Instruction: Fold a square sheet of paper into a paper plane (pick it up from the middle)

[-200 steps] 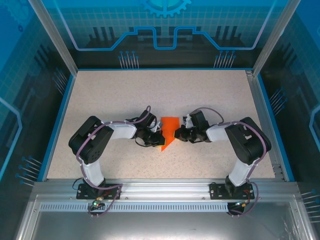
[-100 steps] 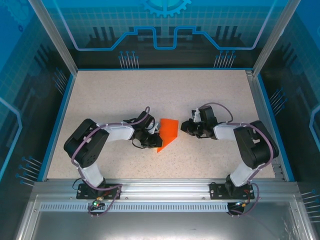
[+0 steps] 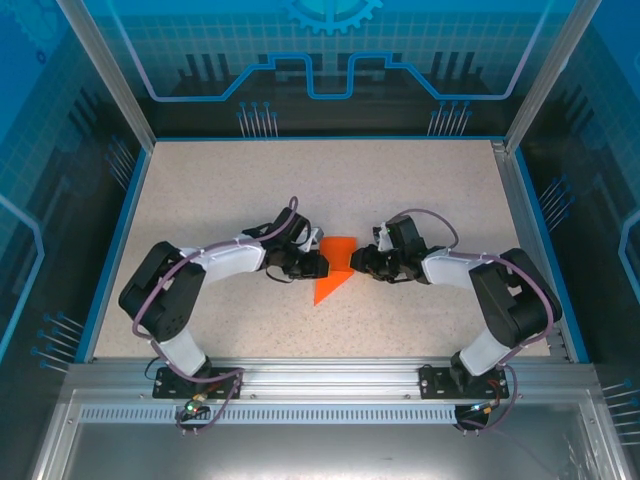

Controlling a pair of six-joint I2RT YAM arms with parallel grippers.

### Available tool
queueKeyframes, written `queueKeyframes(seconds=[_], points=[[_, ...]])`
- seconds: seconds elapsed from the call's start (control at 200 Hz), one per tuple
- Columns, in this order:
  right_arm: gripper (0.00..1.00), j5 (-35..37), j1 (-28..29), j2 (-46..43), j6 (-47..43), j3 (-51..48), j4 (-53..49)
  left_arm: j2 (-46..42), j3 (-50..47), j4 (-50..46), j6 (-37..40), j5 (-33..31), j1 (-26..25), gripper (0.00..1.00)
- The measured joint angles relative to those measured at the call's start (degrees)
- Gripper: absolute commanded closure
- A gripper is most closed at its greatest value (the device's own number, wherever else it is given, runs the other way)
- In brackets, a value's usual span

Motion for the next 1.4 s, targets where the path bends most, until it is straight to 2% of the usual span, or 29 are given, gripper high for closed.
queueKeyframes(seconds=[0.605, 0.84, 1.055, 1.175, 1.395], points=[[0.62, -2.19, 0.85, 4.37, 3.19, 0.85, 3.3, 2.84, 0.11, -0.22, 0.0, -1.64, 0.04, 0.77], [0.62, -4.09, 0.79, 7.52, 2.27, 6.27, 3.54, 2.01, 0.02, -0.5, -0.04, -2.49, 0.04, 0.66], [0.61, -6.6, 0.31, 9.57, 0.68, 8.76, 3.06, -4.52, -1.29, -1.31, -0.2, -5.44, -0.37, 0.55], [0.61, -7.34, -0.48, 9.7, -0.46, 9.53, 2.21, -7.72, -1.86, -1.86, -0.26, -9.42, -2.49, 0.52], [0.61, -8.74, -1.55, 9.79, -1.84, 9.99, 1.14, -9.11, -2.36, -4.07, -1.86, -19.56, -11.26, 0.49]])
